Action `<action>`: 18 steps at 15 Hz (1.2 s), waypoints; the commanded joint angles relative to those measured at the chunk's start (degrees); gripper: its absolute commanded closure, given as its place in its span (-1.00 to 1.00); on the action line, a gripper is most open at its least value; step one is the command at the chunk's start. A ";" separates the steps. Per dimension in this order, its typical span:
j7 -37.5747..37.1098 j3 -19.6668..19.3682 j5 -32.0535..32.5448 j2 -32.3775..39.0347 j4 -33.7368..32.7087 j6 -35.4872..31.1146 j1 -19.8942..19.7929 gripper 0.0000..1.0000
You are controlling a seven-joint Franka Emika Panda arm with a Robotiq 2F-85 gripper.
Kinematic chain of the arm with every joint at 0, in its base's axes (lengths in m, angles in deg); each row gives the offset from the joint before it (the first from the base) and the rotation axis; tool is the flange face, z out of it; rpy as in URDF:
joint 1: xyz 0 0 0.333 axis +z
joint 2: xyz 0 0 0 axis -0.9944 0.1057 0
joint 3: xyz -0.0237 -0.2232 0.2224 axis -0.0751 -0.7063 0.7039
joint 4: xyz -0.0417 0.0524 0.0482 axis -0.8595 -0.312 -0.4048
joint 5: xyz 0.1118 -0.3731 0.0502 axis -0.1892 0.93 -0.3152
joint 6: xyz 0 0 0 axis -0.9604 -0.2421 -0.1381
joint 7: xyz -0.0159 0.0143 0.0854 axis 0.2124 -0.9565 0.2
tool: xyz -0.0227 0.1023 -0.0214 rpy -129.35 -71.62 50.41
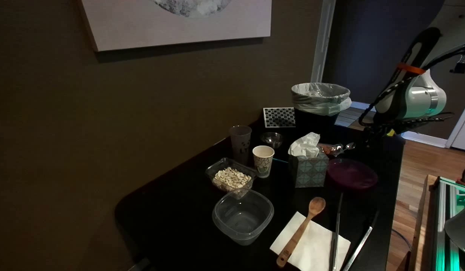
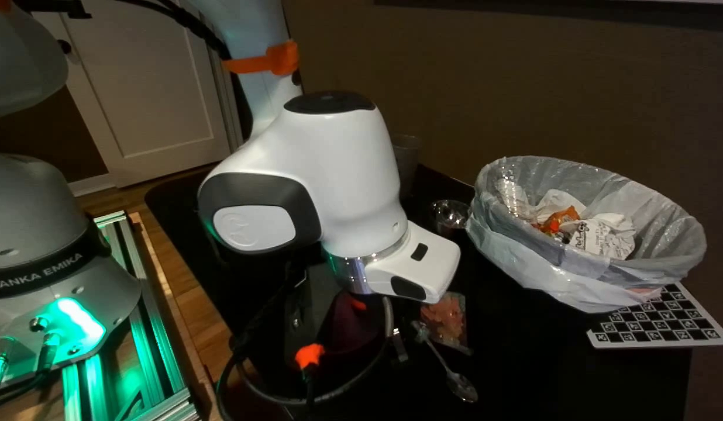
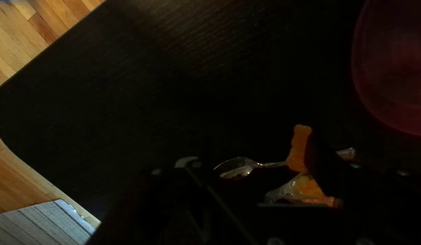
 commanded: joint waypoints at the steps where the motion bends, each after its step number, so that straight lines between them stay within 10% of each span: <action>1: -0.08 -1.12 -0.28 -0.29 1.13 -1.64 0.61 0.20; 4: -0.07 -1.82 -0.33 -0.33 1.14 -1.68 1.15 0.65; 10: -0.26 -1.79 -0.28 -0.26 1.07 -1.50 1.02 -0.22; 12: -0.55 -0.53 -0.24 -0.33 1.10 -1.49 -0.17 0.54; 18: -0.50 -0.87 -0.33 -0.29 1.11 -1.60 0.30 1.00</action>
